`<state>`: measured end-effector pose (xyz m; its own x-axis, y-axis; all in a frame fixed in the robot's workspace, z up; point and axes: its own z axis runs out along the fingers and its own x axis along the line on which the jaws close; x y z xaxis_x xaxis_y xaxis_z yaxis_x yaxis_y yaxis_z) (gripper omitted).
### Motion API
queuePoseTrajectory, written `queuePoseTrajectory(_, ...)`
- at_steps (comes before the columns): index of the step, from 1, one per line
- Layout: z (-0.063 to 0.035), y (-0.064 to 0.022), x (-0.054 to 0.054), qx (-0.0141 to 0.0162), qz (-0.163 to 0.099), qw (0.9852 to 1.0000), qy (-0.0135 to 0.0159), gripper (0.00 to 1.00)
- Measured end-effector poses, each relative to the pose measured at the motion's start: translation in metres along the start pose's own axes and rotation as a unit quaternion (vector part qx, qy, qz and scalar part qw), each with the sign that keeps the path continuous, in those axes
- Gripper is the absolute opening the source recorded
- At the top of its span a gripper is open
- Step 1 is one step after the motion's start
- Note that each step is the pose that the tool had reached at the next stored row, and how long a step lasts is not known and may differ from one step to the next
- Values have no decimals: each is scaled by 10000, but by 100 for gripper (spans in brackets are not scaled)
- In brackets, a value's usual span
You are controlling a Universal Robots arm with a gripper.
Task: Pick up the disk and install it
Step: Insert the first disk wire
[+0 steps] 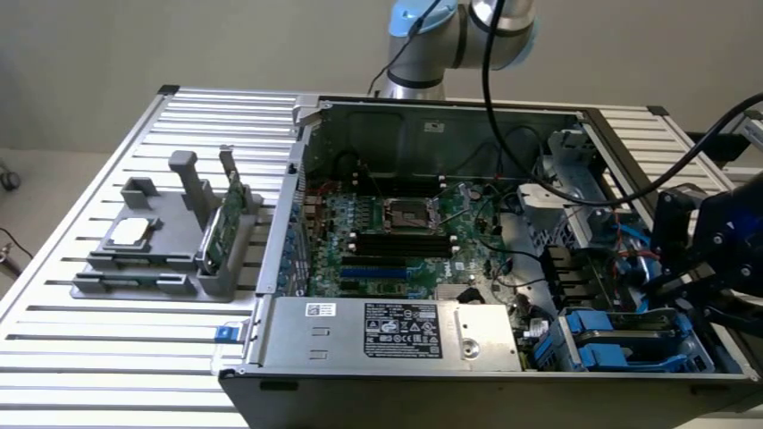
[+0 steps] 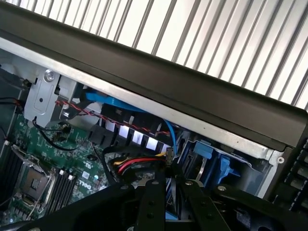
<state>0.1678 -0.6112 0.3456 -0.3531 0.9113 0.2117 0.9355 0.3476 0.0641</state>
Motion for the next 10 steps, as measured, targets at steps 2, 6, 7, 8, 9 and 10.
queuePoseTrajectory(2, -18, -12, 8, -4, 21, 10000, -2, 18)
queuePoseTrajectory(6, -64, -43, 15, -6, 39, 10000, -10, 18)
queuePoseTrajectory(7, -65, -45, 16, -3, 48, 10000, -30, 18)
queuePoseTrajectory(8, -66, -47, 16, 3, 63, 10000, -65, 18)
queuePoseTrajectory(9, -65, -49, 16, 8, 82, 9999, -113, 18)
queuePoseTrajectory(10, -66, -50, 16, 16, 100, 9998, -178, 18)
